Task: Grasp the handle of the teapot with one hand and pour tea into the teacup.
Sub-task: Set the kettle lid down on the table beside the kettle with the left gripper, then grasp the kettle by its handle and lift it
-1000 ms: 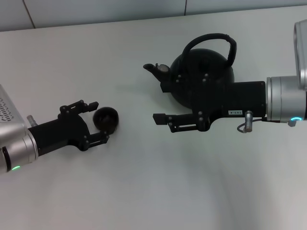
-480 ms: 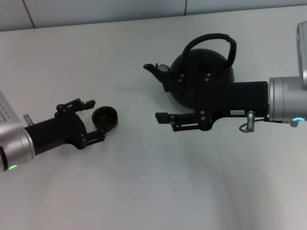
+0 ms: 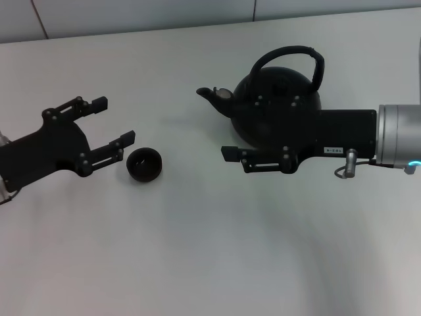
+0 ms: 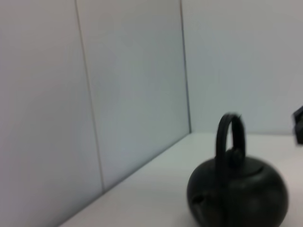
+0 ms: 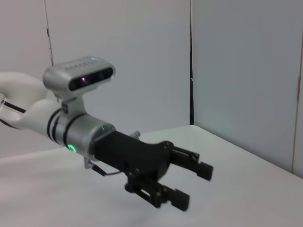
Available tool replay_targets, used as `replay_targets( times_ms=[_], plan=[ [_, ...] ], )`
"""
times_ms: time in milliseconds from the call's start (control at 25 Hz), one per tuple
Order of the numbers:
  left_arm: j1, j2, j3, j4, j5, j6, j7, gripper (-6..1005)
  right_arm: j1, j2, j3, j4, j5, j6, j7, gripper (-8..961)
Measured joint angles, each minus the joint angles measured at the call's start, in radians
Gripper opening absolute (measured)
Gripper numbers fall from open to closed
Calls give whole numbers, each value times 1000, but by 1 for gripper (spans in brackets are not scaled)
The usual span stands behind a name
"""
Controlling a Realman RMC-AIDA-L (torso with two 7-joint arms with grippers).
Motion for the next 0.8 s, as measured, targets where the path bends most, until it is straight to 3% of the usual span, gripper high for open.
replay_targets(
  times_ms=[240, 320, 560, 600, 680, 800],
  plan=[
    [34, 16, -22, 74, 0, 121, -80, 755, -17, 1, 25, -2, 2, 1, -1, 759],
    [36, 35, -39, 85, 1, 175, -122, 755, -33, 1, 40, -11, 11, 4, -1, 759],
    [33, 120, -50, 88, 45, 299, -194, 754, -97, 1, 51, -68, 41, 10, -10, 759],
    [33, 120, -50, 88, 45, 299, -194, 754, -107, 2, 55, -75, 41, 9, -12, 759],
    [31, 159, -52, 83, 67, 325, -236, 754, -123, 3, 66, -83, 41, 6, -12, 759],
    [31, 172, -53, 90, 101, 344, -262, 753, -146, 4, 73, -96, 43, 1, -9, 759]
  ],
)
